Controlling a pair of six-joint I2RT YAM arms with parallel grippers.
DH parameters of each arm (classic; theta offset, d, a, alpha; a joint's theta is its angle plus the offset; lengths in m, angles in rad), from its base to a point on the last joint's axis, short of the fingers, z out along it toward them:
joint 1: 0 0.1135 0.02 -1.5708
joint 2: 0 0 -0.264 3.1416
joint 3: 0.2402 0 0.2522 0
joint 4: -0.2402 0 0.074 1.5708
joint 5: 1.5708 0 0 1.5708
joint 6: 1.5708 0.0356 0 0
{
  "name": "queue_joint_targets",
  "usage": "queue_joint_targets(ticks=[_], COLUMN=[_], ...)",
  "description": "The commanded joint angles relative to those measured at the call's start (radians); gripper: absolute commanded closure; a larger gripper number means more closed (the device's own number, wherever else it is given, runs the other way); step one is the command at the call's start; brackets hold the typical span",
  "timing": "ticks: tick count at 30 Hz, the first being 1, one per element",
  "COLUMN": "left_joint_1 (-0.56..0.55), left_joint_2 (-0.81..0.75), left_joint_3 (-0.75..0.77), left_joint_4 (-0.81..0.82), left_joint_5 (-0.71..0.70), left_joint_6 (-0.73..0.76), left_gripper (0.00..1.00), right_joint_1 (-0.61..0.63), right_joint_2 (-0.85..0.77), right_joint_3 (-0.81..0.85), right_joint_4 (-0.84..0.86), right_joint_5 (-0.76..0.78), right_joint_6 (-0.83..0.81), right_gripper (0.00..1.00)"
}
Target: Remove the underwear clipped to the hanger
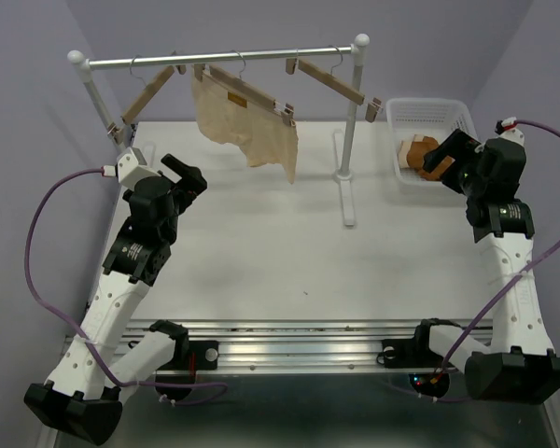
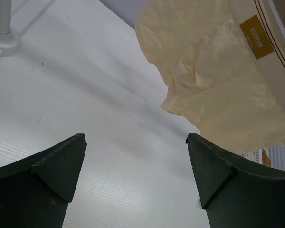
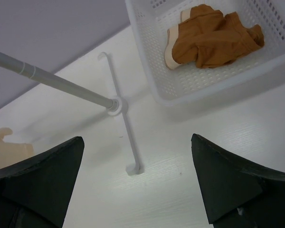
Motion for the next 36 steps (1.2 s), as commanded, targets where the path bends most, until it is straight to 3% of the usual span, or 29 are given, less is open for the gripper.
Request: queue_joint_targets(ticks=[1,6,13,20,25,28,36], left_joint_1=[-0.001,-0.001,-0.001,0.000,0.000,0.000,0.000], left_joint_2=[-0.013,0.000,0.007,0.015,0.012,0.010,0.012], left_joint_3=[0.036,0.025,0.002,-0.009,-0.016,-0.021,-0.009], left_joint_4=[0.029,0.031,0.043,0.061,0.058,0.047,0.000], left_joint_5=[-0.025,-0.013,-0.004,0.013,0.026,0.029,0.006], left_joint_6=[0.011,0.012,0.020,0.011,0.002,-0.005,0.006], left_gripper=[0.01,0.01,0.01,0.01,0.01,0.01,0.01], right_joint_1=[-0.001,-0.001,0.030,0.327,0.571,0.648,0.709], right_joint_2=[-0.039,-0.084,0.043,0.238,0.532,0.682,0.827], right_joint_3=[-0.009,-0.001,0.270,0.558,0.896,1.091,1.128], right_joint_4=[0.102,0.172,0.194,0.076,-0.077,-0.105,0.120], right_joint_5=[-0.066,-0.222,-0.811,-0.678,-0.465,-0.370,-0.207], right_joint_6=[-0.054,-0.123,-0.195,-0.332,-0.453,-0.519,-0.605], right_gripper=[0.00,0.00,0.00,0.00,0.00,0.00,0.00])
